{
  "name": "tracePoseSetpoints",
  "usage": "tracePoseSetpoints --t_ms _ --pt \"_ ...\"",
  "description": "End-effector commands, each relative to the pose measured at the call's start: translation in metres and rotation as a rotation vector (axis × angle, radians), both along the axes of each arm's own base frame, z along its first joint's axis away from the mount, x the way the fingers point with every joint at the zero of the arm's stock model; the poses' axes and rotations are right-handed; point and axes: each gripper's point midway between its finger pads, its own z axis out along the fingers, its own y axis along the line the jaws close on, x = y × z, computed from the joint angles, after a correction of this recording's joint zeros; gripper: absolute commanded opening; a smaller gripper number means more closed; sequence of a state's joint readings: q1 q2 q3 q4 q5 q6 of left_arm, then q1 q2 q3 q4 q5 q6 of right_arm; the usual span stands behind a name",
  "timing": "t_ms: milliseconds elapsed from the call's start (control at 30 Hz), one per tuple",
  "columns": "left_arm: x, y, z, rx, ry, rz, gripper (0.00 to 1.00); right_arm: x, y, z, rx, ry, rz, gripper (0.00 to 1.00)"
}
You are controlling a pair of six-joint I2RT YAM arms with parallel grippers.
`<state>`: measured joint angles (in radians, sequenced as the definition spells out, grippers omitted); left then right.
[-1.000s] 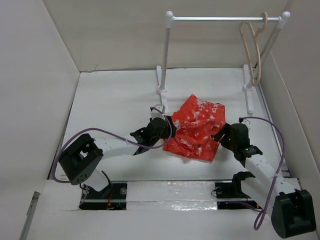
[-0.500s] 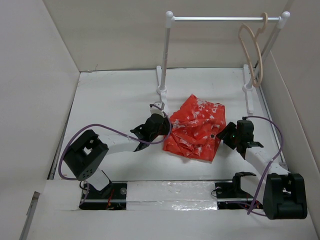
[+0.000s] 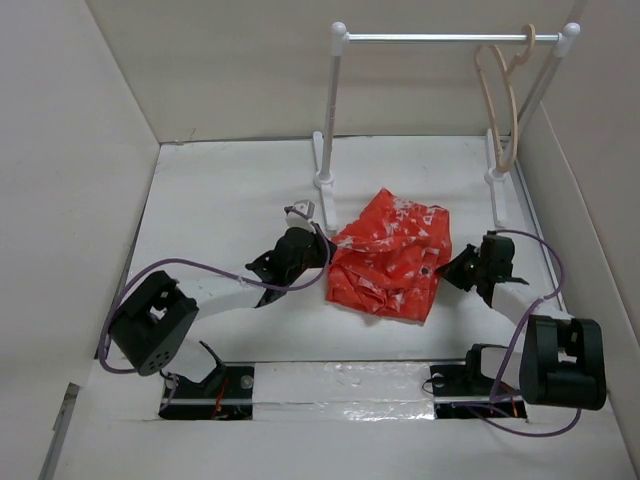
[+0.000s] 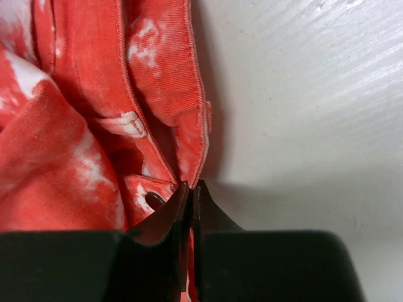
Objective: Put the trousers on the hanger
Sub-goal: Flatten out the trousers at the center of the board.
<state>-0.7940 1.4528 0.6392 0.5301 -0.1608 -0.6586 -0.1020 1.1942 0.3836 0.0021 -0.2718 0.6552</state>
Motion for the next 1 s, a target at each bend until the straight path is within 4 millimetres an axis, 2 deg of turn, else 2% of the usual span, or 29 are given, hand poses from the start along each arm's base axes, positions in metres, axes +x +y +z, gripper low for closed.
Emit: tracePoseSetpoints --t_ms 0,33,67,100,133,167,200,233,267,300,333,367,400,433,467,500,533,567,600,633,667,733,767,800,867,900,933,967 --pt "0.01 0.019 0.043 -0.05 -0.097 0.081 0.0 0.023 -0.006 0.03 0.042 -0.172 -0.003 0.0" --pt "0.008 0.023 0.046 -0.039 -0.092 0.091 0.0 0.022 -0.005 0.033 0.042 -0.191 0.003 0.0" --pt "0.014 0.032 0.064 -0.052 -0.124 0.129 0.0 0.023 -0.01 0.044 0.03 -0.235 -0.006 0.0" --pt "0.015 0.036 0.073 -0.052 -0.13 0.149 0.0 0.022 -0.011 0.051 0.018 -0.251 -0.008 0.0" --pt "0.019 0.051 0.074 -0.024 -0.118 0.192 0.0 0.022 -0.016 0.058 -0.002 -0.269 -0.024 0.0" --pt "0.024 0.062 0.096 -0.045 -0.154 0.246 0.0 0.016 -0.022 0.059 -0.033 -0.249 -0.052 0.0" --pt "0.026 0.07 0.104 -0.057 -0.159 0.282 0.0 0.018 -0.028 0.074 -0.074 -0.282 -0.059 0.0" --pt "0.032 0.089 0.108 -0.05 -0.151 0.337 0.0 0.014 -0.033 0.095 -0.109 -0.338 -0.077 0.0" --pt "0.036 0.099 0.122 -0.071 -0.167 0.362 0.0 0.008 -0.041 0.098 -0.148 -0.329 -0.118 0.0" --pt "0.037 0.111 0.139 -0.102 -0.19 0.385 0.0 0.006 -0.046 0.109 -0.184 -0.37 -0.128 0.0" --pt "0.038 0.122 0.144 -0.111 -0.185 0.411 0.0 0.004 -0.047 0.131 -0.199 -0.45 -0.145 0.0" --pt "0.046 0.144 0.161 -0.138 -0.205 0.467 0.0 0.001 -0.053 0.14 -0.219 -0.468 -0.171 0.0" --pt "0.046 0.156 0.176 -0.168 -0.228 0.495 0.0 -0.004 -0.055 0.142 -0.237 -0.457 -0.171 0.0" --pt "0.048 0.166 0.184 -0.178 -0.235 0.518 0.0 -0.004 -0.057 0.154 -0.254 -0.481 -0.173 0.0" --pt "0.053 0.182 0.209 -0.201 -0.272 0.556 0.0 -0.005 -0.06 0.158 -0.271 -0.479 -0.186 0.0" --pt "0.056 0.189 0.22 -0.198 -0.276 0.576 0.0 -0.007 -0.062 0.157 -0.281 -0.459 -0.191 0.0" --pt "0.055 0.197 0.223 -0.167 -0.254 0.593 0.0 -0.007 -0.064 0.158 -0.292 -0.453 -0.194 0.0" --pt "0.056 0.205 0.256 -0.16 -0.303 0.601 0.0 -0.006 -0.067 0.161 -0.304 -0.449 -0.204 0.0" --pt "0.06 0.215 0.262 -0.127 -0.304 0.629 0.0 -0.007 -0.071 0.158 -0.32 -0.43 -0.212 0.0" --pt "0.058 0.224 0.26 -0.076 -0.277 0.653 0.0 -0.008 -0.077 0.159 -0.334 -0.419 -0.232 0.0" --pt "0.057 0.237 0.28 -0.063 -0.309 0.709 0.0 -0.009 -0.084 0.159 -0.351 -0.41 -0.254 0.0" --pt "0.059 0.259 0.278 0.029 -0.291 0.761 0.0 -0.008 -0.094 0.159 -0.371 -0.405 -0.282 0.0" --pt "0.059 0.273 0.287 0.054 -0.304 0.813 0.0 -0.008 -0.098 0.159 -0.377 -0.401 -0.29 0.0" --pt "0.065 0.282 0.279 0.118 -0.281 0.837 0.0 -0.007 -0.106 0.159 -0.397 -0.383 -0.315 0.0" --pt "0.072 0.311 0.274 0.189 -0.261 0.913 0.0 -0.008 -0.113 0.158 -0.411 -0.366 -0.34 0.0" --pt "0.086 0.318 0.256 0.238 -0.214 0.925 0.0 -0.008 -0.117 0.157 -0.413 -0.359 -0.351 0.0" --pt "0.092 0.334 0.244 0.283 -0.181 0.946 0.04 -0.008 -0.118 0.155 -0.414 -0.352 -0.35 0.0" --pt "0.103 0.33 0.234 0.297 -0.145 0.901 0.16 -0.007 -0.12 0.156 -0.424 -0.358 -0.361 0.0"
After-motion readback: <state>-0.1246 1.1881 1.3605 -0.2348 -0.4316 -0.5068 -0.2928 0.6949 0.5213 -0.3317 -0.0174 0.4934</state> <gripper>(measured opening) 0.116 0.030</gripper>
